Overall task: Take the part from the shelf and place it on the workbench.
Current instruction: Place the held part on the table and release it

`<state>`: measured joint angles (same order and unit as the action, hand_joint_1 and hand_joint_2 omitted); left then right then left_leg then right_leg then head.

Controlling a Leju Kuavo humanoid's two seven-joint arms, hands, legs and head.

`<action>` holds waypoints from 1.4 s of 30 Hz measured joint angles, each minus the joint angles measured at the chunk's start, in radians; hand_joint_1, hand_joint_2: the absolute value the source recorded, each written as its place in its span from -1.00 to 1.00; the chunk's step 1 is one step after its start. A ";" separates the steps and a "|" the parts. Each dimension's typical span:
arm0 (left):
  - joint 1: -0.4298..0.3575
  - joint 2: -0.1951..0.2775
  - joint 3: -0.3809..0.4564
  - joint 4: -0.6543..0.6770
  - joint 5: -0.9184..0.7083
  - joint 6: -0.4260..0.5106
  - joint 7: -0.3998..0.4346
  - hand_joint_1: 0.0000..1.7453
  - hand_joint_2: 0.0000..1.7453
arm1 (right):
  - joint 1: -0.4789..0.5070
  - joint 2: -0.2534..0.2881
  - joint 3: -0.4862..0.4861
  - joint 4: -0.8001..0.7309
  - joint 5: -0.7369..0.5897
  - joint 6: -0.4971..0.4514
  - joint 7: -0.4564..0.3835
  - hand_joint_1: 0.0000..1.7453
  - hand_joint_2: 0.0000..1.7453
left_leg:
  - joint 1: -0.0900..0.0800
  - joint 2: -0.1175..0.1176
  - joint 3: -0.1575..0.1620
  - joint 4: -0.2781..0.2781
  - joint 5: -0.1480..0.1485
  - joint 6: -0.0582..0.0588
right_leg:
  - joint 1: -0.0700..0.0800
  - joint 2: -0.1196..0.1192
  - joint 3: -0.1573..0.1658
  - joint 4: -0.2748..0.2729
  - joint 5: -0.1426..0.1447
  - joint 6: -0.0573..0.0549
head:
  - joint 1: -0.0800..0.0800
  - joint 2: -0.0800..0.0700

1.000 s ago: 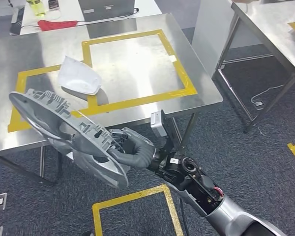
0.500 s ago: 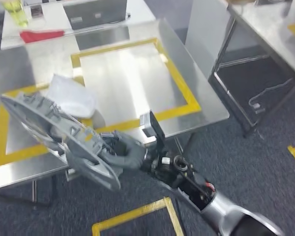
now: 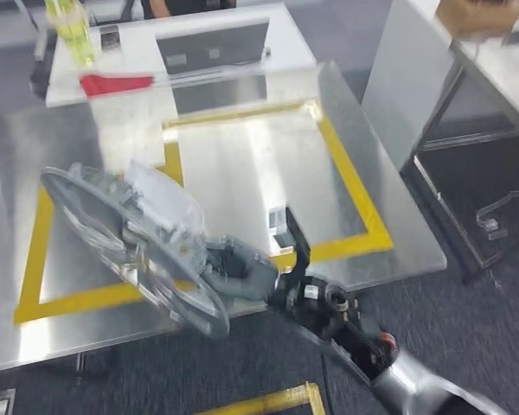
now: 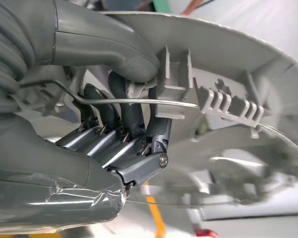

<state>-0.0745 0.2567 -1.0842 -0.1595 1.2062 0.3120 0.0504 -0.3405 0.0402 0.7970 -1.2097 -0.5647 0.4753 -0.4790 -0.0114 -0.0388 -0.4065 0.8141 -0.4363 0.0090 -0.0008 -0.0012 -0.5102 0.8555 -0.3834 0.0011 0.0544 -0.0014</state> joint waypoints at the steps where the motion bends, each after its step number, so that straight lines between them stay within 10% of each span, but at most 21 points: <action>1: -0.006 0.000 0.000 0.000 -0.003 -0.001 0.000 -1.00 1.00 | -0.012 0.005 -0.001 -0.002 -0.001 0.000 -0.005 0.88 1.00 | 0.002 0.003 -0.007 0.019 -0.015 -0.006 | -0.001 0.001 -0.004 0.010 -0.007 -0.005 | 0.000 0.000; 7: -0.034 -0.008 0.001 -0.001 -0.009 -0.017 0.007 -1.00 1.00 | -0.027 0.014 -0.013 -0.008 -0.014 0.003 -0.042 0.88 1.00 | 0.023 0.033 -0.200 0.388 -0.163 -0.048 | -0.007 0.005 0.009 0.021 -0.032 -0.020 | -0.027 0.000; 11: -0.033 -0.010 0.001 -0.001 -0.014 -0.028 0.007 -1.00 1.00 | -0.028 0.014 -0.023 -0.014 -0.016 0.003 -0.048 0.88 1.00 | 0.023 0.034 -0.180 0.204 0.009 -0.022 | -0.006 0.014 0.023 0.025 -0.047 -0.016 | -0.041 0.000; 13: -0.034 -0.009 0.001 -0.001 -0.017 -0.029 0.005 -1.00 1.00 | -0.030 0.015 -0.026 -0.019 -0.015 0.002 -0.049 0.88 1.00 | 0.016 0.036 -0.155 0.101 0.050 -0.014 | -0.004 0.015 0.017 0.031 -0.052 -0.008 | -0.045 0.000; 26: -0.028 -0.020 0.001 -0.001 -0.024 -0.037 0.007 -1.00 1.00 | -0.041 0.015 -0.042 -0.052 -0.013 -0.020 -0.059 0.88 1.00 | 0.010 0.029 -0.155 0.094 0.026 -0.007 | -0.001 0.008 0.002 0.055 -0.065 -0.014 | -0.014 0.000; 42: -0.029 -0.023 0.000 -0.001 -0.030 -0.041 0.009 -1.00 1.00 | -0.062 0.015 -0.076 -0.096 -0.013 -0.056 -0.083 0.88 1.00 | 0.010 0.030 -0.155 0.094 0.029 -0.002 | -0.005 0.008 0.001 0.054 -0.063 0.007 | -0.024 0.000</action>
<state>-0.1039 0.2339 -1.0838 -0.1602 1.1767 0.2705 0.0591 -0.4020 0.0557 0.7212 -1.3057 -0.5781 0.4189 -0.5620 -0.0019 -0.0087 -0.5612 0.9086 -0.4075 0.0065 -0.0057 0.0069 -0.5094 0.9099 -0.4461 0.0080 0.0307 -0.0015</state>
